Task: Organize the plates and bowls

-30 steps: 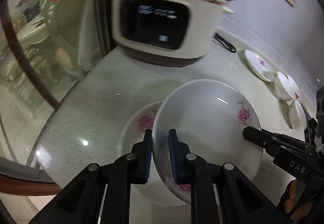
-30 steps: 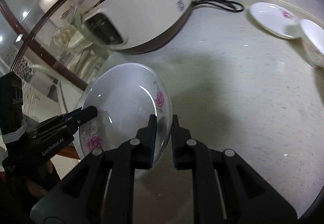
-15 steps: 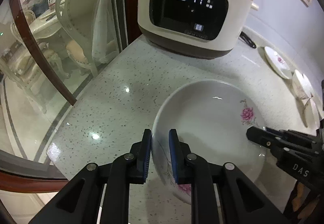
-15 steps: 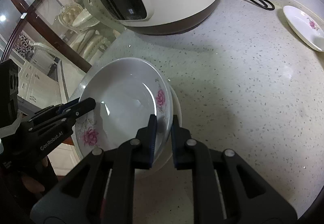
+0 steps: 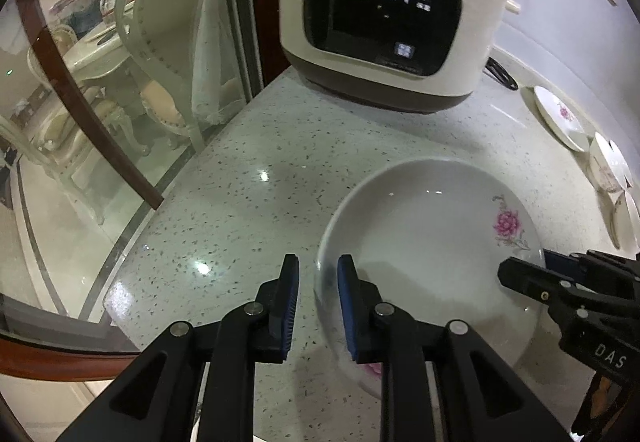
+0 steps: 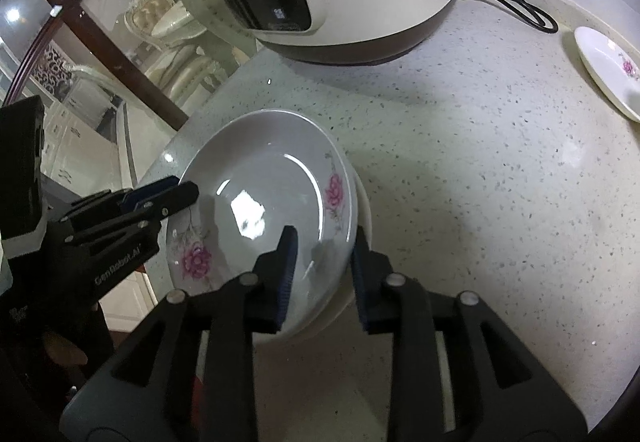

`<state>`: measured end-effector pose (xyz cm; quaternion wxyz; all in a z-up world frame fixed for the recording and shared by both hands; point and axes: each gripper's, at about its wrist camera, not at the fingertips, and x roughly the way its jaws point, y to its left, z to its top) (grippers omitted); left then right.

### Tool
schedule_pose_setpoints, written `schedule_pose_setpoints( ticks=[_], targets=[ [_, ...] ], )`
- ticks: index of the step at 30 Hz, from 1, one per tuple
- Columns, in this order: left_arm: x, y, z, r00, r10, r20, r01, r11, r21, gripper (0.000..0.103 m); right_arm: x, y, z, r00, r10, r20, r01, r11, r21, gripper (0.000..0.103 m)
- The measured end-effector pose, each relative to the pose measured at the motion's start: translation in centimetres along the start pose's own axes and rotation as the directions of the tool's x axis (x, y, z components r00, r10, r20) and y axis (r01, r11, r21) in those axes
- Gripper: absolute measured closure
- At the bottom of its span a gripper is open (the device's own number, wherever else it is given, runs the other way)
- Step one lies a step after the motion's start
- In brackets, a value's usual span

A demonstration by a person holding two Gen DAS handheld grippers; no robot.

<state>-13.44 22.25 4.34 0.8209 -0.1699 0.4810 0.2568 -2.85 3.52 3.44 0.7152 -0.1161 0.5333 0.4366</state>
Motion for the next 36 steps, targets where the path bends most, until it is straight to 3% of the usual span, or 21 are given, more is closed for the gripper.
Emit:
schedule_pose_setpoints(
  ticks=[3, 7, 9, 13, 16, 18, 20, 21, 25, 28, 30, 32, 35, 36],
  targets=[
    [-0.1, 0.2, 0.1, 1.000, 0.002, 0.005, -0.002, 1.000, -0.017, 0.080, 0.5, 1.6, 0.1, 0.993, -0.117, -0.019, 0.115, 0.989, -0.098, 0.063],
    [-0.5, 0.2, -0.1, 1.000, 0.010, 0.015, -0.009, 0.999, -0.035, 0.080, 1.0, 2.5, -0.3, 0.984, -0.178, -0.031, 0.169, 0.968, -0.183, 0.063],
    [-1.0, 0.2, 0.0, 0.999, 0.014, 0.037, -0.012, 0.999, -0.046, 0.080, 0.9, 3.9, -0.5, 0.968, -0.250, 0.010, 0.242, 0.928, -0.282, 0.062],
    [-2.5, 0.5, 0.5, 0.996, 0.002, 0.088, 0.005, 0.997, -0.080, 0.080, 0.4, 5.0, -0.5, 0.963, -0.262, 0.057, 0.265, 0.899, -0.348, 0.049],
    [-3.4, 0.0, 0.9, 0.992, -0.032, 0.119, 0.041, 0.996, -0.076, 0.071, -0.7, 2.2, -0.1, 0.968, -0.244, 0.057, 0.251, 0.942, -0.223, 0.049],
    [-3.6, -0.9, 1.4, 0.987, -0.103, 0.121, 0.111, 0.991, -0.069, 0.034, -1.4, 0.3, -0.1, 0.970, -0.234, 0.060, 0.240, 0.961, -0.137, 0.044],
    [-3.5, -2.2, 1.9, 0.977, -0.183, 0.114, 0.191, 0.980, -0.064, 0.021, -2.4, -2.3, -0.3, 0.973, -0.219, 0.073, 0.222, 0.975, -0.034, 0.034],
    [-3.3, -3.1, 2.3, 0.967, -0.231, 0.104, 0.238, 0.970, -0.057, 0.021, -2.9, -3.5, -0.5, 0.974, -0.214, 0.076, 0.214, 0.977, 0.013, 0.030],
    [-1.5, -8.6, 4.7, 0.917, -0.398, -0.025, 0.398, 0.917, -0.007, 0.020, -4.7, -8.1, -2.2, 0.966, -0.245, 0.075, 0.232, 0.960, 0.155, 0.028],
    [0.9, -13.0, 7.5, 0.877, -0.464, -0.125, 0.467, 0.884, -0.008, 0.020, -6.3, -11.4, -3.9, 0.961, -0.268, 0.071, 0.240, 0.932, 0.271, 0.027],
    [2.9, -16.2, 9.4, 0.875, -0.453, -0.172, 0.458, 0.889, -0.015, 0.020, -7.2, -13.2, -5.2, 0.956, -0.283, 0.072, 0.242, 0.906, 0.346, 0.027],
    [5.4, -19.6, 11.7, 0.862, -0.459, -0.215, 0.468, 0.884, -0.011, 0.020, -8.2, -14.8, -6.4, 0.952, -0.298, 0.073, 0.243, 0.878, 0.413, 0.027],
    [8.3, -24.4, 15.1, 0.864, -0.454, -0.220, 0.465, 0.885, 0.002, 0.020, -9.1, -15.7, -7.5, 0.948, -0.309, 0.073, 0.244, 0.856, 0.456, 0.027],
    [9.0, -26.0, 16.0, 0.874, -0.439, -0.209, 0.452, 0.892, 0.018, 0.020, -9.3, -15.9, -7.9, 0.946, -0.317, 0.067, 0.252, 0.851, 0.461, 0.027]
  ],
)
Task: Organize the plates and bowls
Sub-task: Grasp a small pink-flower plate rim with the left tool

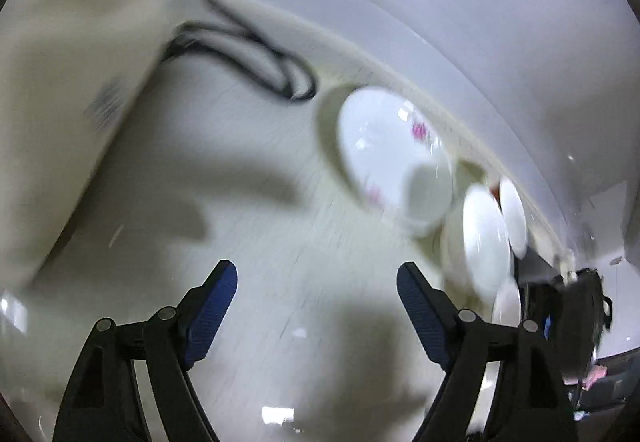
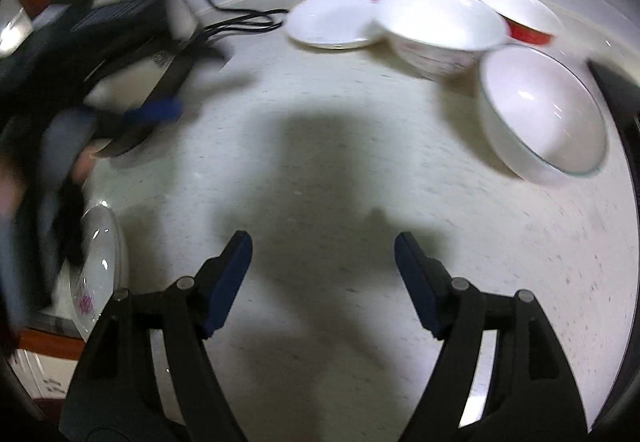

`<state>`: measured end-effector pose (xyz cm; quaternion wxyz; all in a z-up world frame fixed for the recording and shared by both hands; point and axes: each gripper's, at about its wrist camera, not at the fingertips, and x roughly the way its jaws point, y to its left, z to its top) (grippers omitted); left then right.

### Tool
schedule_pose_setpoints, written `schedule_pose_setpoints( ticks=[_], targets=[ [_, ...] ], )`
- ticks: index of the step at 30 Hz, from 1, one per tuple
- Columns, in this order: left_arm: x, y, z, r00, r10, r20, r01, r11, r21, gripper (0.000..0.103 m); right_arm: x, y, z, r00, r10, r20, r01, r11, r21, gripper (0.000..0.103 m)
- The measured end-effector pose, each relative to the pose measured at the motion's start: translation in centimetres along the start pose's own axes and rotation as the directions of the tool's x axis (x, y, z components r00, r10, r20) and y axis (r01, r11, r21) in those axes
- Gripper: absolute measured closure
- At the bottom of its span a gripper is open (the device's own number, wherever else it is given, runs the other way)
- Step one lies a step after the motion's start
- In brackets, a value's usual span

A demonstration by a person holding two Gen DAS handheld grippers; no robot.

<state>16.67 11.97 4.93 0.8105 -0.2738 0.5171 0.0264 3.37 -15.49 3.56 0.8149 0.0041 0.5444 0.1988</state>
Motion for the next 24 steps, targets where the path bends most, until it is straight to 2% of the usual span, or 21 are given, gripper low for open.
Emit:
schedule_pose_setpoints(
  ticks=[5, 9, 12, 16, 18, 24],
  targets=[
    [4.3, -3.6, 3.7, 0.997, 0.072, 0.021, -0.074, 0.992, 0.102, 0.020, -1.0, -1.5, -0.7, 0.999, -0.050, 0.002, 0.050, 0.998, 0.030, 0.027],
    [6.9, -3.8, 5.6, 0.989, 0.140, 0.045, -0.144, 0.983, 0.113, 0.020, -1.5, -2.5, -1.2, 0.997, -0.077, -0.004, 0.077, 0.995, 0.068, 0.027],
    [7.8, -3.3, 6.1, 0.974, 0.208, 0.089, -0.218, 0.968, 0.123, 0.020, -1.3, -3.1, -1.5, 0.996, -0.085, -0.017, 0.086, 0.991, 0.101, 0.027],
    [8.2, -3.9, 4.7, 0.952, 0.278, 0.126, -0.301, 0.925, 0.231, 0.017, -1.2, -4.4, -1.1, 0.995, -0.099, -0.023, 0.101, 0.988, 0.116, 0.026],
    [7.8, -3.4, 3.7, 0.957, 0.266, 0.119, -0.286, 0.932, 0.221, 0.011, -1.8, -4.6, -0.9, 0.995, -0.100, -0.007, 0.100, 0.988, 0.114, 0.026],
    [6.3, -2.3, 0.2, 0.955, 0.282, 0.087, -0.295, 0.930, 0.218, 0.007, -1.6, -4.2, -0.3, 0.998, -0.055, 0.002, 0.054, 0.995, 0.085, 0.025]
  ],
)
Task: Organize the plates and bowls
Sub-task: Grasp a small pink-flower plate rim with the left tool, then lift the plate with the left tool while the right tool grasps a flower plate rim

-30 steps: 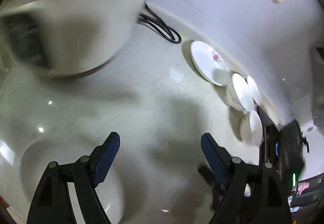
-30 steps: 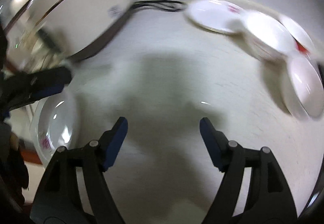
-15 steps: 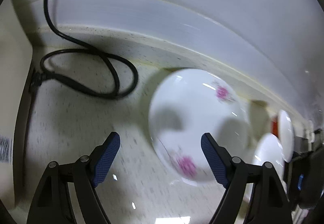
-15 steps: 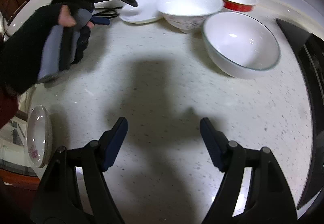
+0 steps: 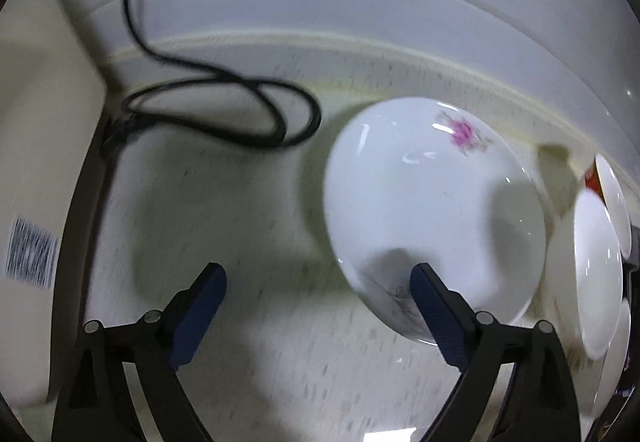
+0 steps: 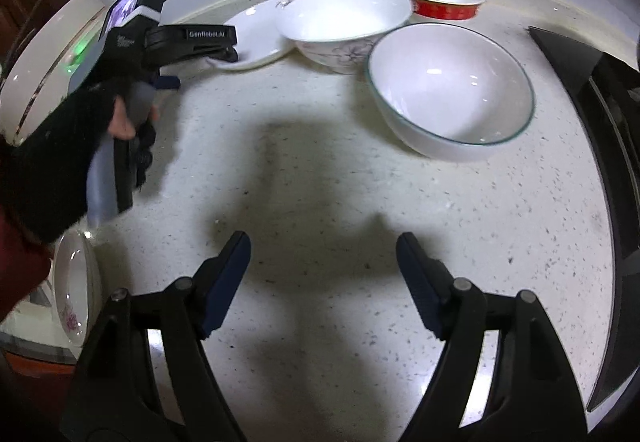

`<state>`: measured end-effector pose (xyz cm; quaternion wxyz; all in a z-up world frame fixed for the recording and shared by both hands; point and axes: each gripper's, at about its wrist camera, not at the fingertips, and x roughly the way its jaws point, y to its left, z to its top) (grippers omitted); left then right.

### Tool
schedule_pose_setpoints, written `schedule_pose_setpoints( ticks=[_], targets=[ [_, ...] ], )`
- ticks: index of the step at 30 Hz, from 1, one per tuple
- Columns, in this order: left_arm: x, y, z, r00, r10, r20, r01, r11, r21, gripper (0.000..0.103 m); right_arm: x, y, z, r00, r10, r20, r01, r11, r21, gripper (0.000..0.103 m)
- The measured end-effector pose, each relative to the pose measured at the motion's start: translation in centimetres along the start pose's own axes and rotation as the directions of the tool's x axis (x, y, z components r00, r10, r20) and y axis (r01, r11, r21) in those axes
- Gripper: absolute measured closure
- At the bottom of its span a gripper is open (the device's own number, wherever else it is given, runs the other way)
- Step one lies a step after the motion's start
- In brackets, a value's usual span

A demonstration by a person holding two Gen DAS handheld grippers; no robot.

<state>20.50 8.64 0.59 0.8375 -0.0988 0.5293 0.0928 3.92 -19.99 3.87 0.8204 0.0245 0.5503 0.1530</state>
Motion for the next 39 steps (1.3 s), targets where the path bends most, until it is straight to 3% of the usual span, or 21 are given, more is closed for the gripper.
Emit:
schedule_pose_setpoints(
  ticks=[7, 14, 21, 23, 26, 33, 39],
  targets=[
    [-2.3, 0.8, -5.5, 0.997, -0.006, -0.076, 0.007, 1.000, 0.017, 0.007, -1.0, 0.2, 0.4, 0.998, 0.050, 0.026, -0.050, 0.998, -0.031, 0.025],
    [-5.0, -1.1, -12.7, 0.992, -0.057, -0.112, 0.070, 0.990, 0.120, 0.003, -1.8, -1.4, 0.7, 0.994, 0.085, 0.068, -0.088, 0.995, 0.044, 0.025],
    [-7.3, -4.1, -18.5, 0.986, -0.120, -0.117, 0.147, 0.954, 0.262, 0.003, -2.2, -2.8, -0.7, 0.995, 0.077, 0.068, -0.083, 0.992, 0.094, 0.025],
    [-8.0, -4.6, -19.7, 0.974, -0.187, -0.125, 0.215, 0.938, 0.271, 0.003, -2.4, -3.2, -1.3, 0.995, 0.079, 0.062, -0.085, 0.992, 0.098, 0.025],
    [-9.1, -3.7, -20.5, 0.945, -0.306, -0.113, 0.324, 0.924, 0.201, 0.007, -2.5, -3.8, -2.0, 0.995, 0.080, 0.058, -0.086, 0.990, 0.110, 0.025],
    [-8.4, -0.7, -19.0, 0.951, -0.308, -0.040, 0.309, 0.951, 0.019, 0.011, -1.9, -5.5, -2.8, 0.995, 0.090, 0.037, -0.095, 0.979, 0.179, 0.025],
    [-7.5, -0.5, -17.3, 0.955, -0.289, -0.062, 0.292, 0.956, 0.038, 0.025, -0.7, -4.9, -1.7, 0.993, 0.112, 0.028, -0.115, 0.976, 0.182, 0.025]
  ],
)
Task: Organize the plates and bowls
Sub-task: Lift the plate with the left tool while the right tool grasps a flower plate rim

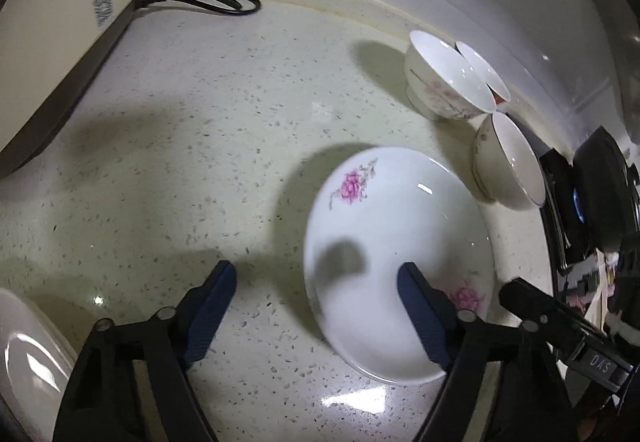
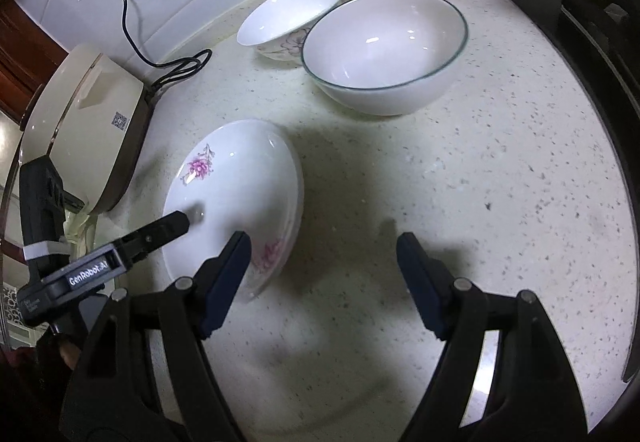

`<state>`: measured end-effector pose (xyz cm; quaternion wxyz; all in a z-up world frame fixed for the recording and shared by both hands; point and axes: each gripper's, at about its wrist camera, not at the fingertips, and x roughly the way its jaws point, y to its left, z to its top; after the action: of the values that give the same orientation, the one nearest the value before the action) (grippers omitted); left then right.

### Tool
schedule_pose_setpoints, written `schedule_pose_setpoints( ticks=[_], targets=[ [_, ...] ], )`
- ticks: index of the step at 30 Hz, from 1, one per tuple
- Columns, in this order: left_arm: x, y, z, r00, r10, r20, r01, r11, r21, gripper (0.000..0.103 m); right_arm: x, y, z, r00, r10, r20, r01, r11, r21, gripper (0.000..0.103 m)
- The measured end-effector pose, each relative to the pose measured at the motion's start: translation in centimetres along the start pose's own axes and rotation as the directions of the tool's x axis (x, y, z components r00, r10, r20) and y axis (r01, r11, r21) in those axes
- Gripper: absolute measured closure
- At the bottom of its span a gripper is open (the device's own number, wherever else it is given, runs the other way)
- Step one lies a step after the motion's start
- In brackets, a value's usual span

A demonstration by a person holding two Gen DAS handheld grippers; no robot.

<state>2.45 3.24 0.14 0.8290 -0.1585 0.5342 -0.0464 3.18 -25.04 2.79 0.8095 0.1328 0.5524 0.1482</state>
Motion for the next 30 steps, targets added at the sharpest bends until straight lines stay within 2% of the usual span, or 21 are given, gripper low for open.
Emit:
schedule_pose_setpoints(
  ticks=[2, 4, 6, 7, 8, 10, 11, 13, 15, 18, 30],
  targets=[
    [0.1, 0.0, 0.6, 1.000, -0.006, -0.009, 0.006, 1.000, 0.023, 0.031, 0.4, 0.5, 0.2, 1.000, 0.011, -0.003, -0.011, 1.000, -0.009, 0.027],
    [0.0, -0.3, 0.9, 1.000, -0.004, -0.018, 0.005, 0.998, 0.056, 0.041, 0.9, 0.8, 0.5, 1.000, 0.021, -0.011, -0.022, 1.000, -0.014, 0.035],
    [0.1, -0.4, 1.5, 1.000, -0.004, -0.027, 0.006, 0.996, 0.084, 0.057, 1.9, 1.1, 0.8, 0.999, 0.021, -0.039, -0.021, 1.000, -0.014, 0.047],
    [-0.2, -0.7, 1.2, 0.999, -0.009, -0.033, 0.012, 0.995, 0.097, 0.060, 2.2, 1.1, 0.8, 0.999, 0.024, -0.049, -0.024, 1.000, -0.013, 0.049],
    [0.2, -0.7, 2.6, 0.999, -0.018, -0.040, 0.022, 0.994, 0.104, 0.064, 2.3, 1.3, 0.9, 0.999, 0.029, -0.042, -0.029, 0.999, -0.019, 0.055],
    [0.5, -0.8, 3.0, 0.998, -0.030, -0.049, 0.035, 0.993, 0.112, 0.067, 2.7, 1.6, 1.1, 0.998, 0.041, -0.052, -0.042, 0.999, -0.017, 0.062],
    [0.4, -0.8, 3.0, 0.998, -0.030, -0.051, 0.036, 0.993, 0.115, 0.069, 2.9, 1.6, 1.2, 0.997, 0.048, -0.060, -0.049, 0.999, -0.009, 0.072],
    [0.5, -0.7, 3.1, 0.998, -0.033, -0.053, 0.039, 0.993, 0.114, 0.070, 2.8, 1.4, 1.1, 0.998, 0.040, -0.054, -0.040, 0.999, -0.001, 0.077],
    [0.8, -0.3, 3.3, 0.998, -0.037, -0.055, 0.043, 0.993, 0.112, 0.070, 2.8, 1.0, 1.2, 0.998, 0.035, -0.048, -0.035, 0.999, 0.011, 0.087],
    [-0.2, -0.2, 2.9, 0.998, -0.032, -0.060, 0.039, 0.992, 0.120, 0.070, 2.8, 0.5, 1.1, 0.997, 0.057, -0.049, -0.055, 0.998, 0.041, 0.089],
    [-0.2, -1.9, 1.7, 0.998, -0.013, -0.056, 0.019, 0.993, 0.120, 0.071, 1.7, 0.1, 0.7, 0.998, 0.025, -0.051, -0.024, 1.000, 0.018, 0.089]
  ],
)
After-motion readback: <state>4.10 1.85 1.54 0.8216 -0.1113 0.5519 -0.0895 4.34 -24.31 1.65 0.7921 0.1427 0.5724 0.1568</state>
